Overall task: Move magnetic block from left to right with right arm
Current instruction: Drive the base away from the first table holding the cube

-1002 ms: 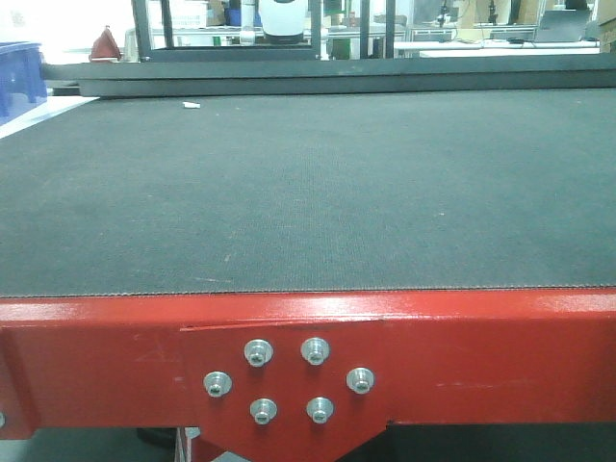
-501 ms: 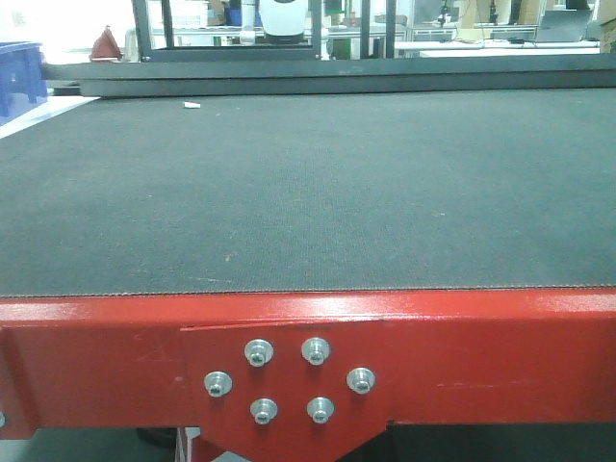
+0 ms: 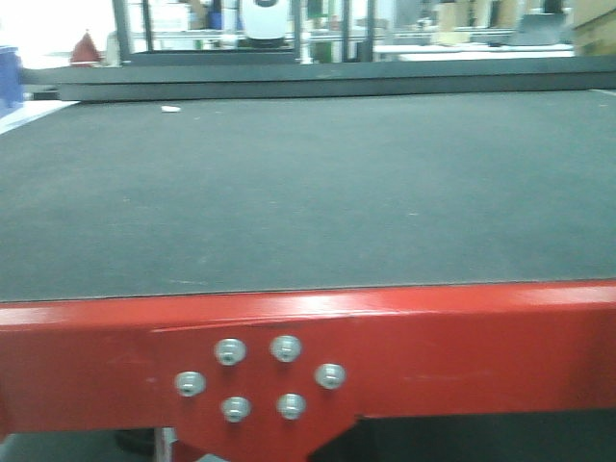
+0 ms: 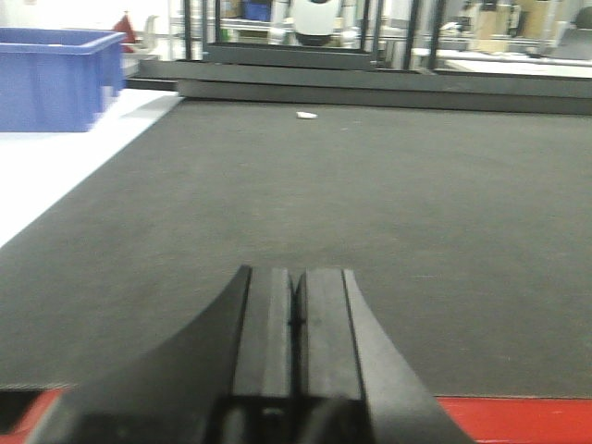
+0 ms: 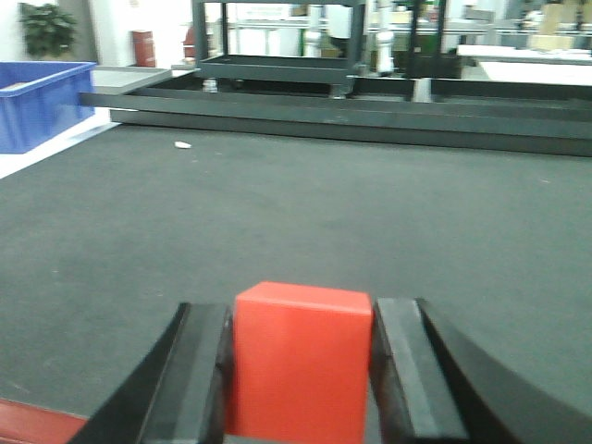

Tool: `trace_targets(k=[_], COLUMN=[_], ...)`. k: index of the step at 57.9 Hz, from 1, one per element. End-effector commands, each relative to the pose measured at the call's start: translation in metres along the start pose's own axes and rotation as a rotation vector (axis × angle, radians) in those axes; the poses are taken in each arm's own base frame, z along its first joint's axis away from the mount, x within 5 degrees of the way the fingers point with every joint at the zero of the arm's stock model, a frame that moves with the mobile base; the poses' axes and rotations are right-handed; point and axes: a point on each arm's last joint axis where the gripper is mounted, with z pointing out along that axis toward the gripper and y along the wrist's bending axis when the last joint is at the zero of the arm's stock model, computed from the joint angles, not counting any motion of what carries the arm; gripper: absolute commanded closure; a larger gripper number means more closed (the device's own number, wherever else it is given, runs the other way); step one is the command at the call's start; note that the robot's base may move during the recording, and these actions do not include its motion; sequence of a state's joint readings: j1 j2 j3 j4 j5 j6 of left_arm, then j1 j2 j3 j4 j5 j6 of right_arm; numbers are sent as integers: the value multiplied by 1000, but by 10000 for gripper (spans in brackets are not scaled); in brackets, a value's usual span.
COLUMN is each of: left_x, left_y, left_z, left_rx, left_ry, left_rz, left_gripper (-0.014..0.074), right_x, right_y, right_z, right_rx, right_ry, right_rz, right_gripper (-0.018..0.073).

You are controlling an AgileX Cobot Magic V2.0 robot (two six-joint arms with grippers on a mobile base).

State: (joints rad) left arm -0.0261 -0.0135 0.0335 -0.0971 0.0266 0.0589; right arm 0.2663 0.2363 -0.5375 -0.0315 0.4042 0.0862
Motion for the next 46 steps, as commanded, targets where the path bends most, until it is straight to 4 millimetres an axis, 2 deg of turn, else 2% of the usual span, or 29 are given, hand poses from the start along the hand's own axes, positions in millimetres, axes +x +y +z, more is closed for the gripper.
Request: trace_targets(k=[1,46], left_x=[-6,-6], left_y=[1,1], left_z=[-1,-1], left_rx=[-5,-5], left_ry=[-87,-87], left_rz=[-11,-11], left_gripper=[722,722], right_x=[-16,-16], right_y=[1,1], right_z=[-1,-1], right_rx=[-5,-5], right_ry=[-104,-104], right_rz=[-11,-11], right_gripper=[355,355])
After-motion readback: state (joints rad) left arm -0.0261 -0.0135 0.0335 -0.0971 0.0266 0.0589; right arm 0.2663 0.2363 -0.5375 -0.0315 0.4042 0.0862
